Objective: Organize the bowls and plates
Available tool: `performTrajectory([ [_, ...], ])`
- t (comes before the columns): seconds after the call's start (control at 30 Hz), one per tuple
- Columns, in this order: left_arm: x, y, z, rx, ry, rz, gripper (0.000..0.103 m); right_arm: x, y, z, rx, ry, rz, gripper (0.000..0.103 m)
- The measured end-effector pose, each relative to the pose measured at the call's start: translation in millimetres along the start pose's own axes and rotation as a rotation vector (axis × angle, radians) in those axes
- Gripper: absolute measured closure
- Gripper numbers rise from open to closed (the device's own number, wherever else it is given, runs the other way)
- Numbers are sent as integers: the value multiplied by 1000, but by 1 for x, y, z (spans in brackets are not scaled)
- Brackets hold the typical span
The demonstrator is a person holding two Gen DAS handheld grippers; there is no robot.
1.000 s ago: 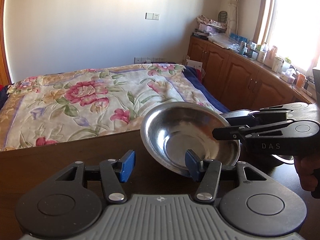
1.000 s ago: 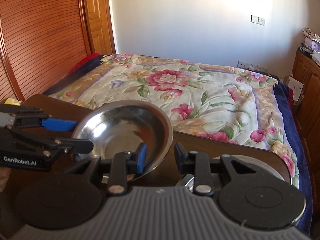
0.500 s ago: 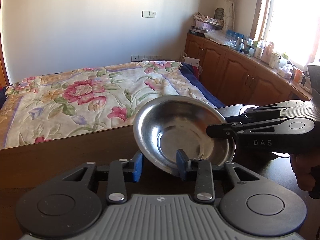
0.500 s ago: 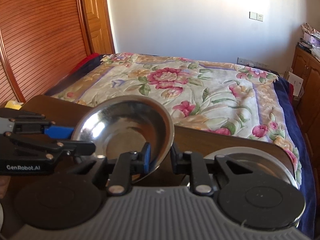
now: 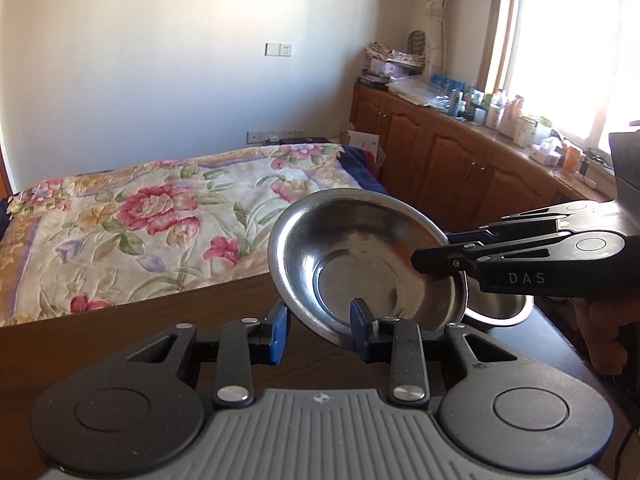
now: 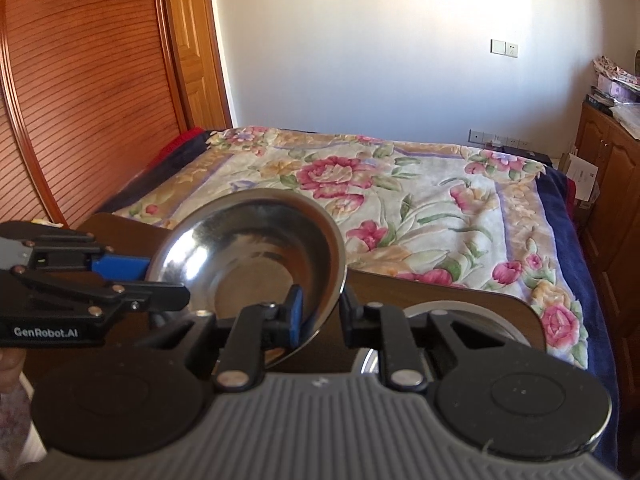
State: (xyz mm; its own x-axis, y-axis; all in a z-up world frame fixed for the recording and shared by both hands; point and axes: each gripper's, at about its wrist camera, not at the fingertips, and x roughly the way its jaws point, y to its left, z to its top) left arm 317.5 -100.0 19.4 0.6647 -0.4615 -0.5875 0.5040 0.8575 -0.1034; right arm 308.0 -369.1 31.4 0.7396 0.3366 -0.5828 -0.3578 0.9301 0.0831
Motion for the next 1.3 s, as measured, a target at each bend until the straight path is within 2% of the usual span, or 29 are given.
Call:
performTrajectory([
  [0.57,-61,-31,-4,64,-52,-18,68,-59,12,-6,-6,-34,-1,81],
  [1.1,-100,-55,-42,96,-63,-61,68,-91,22,-45,17,-31,32,81],
  [1.3,-109,-57,-61,77,-50,-83,68,-101,27,-63,42,-22,65,81],
])
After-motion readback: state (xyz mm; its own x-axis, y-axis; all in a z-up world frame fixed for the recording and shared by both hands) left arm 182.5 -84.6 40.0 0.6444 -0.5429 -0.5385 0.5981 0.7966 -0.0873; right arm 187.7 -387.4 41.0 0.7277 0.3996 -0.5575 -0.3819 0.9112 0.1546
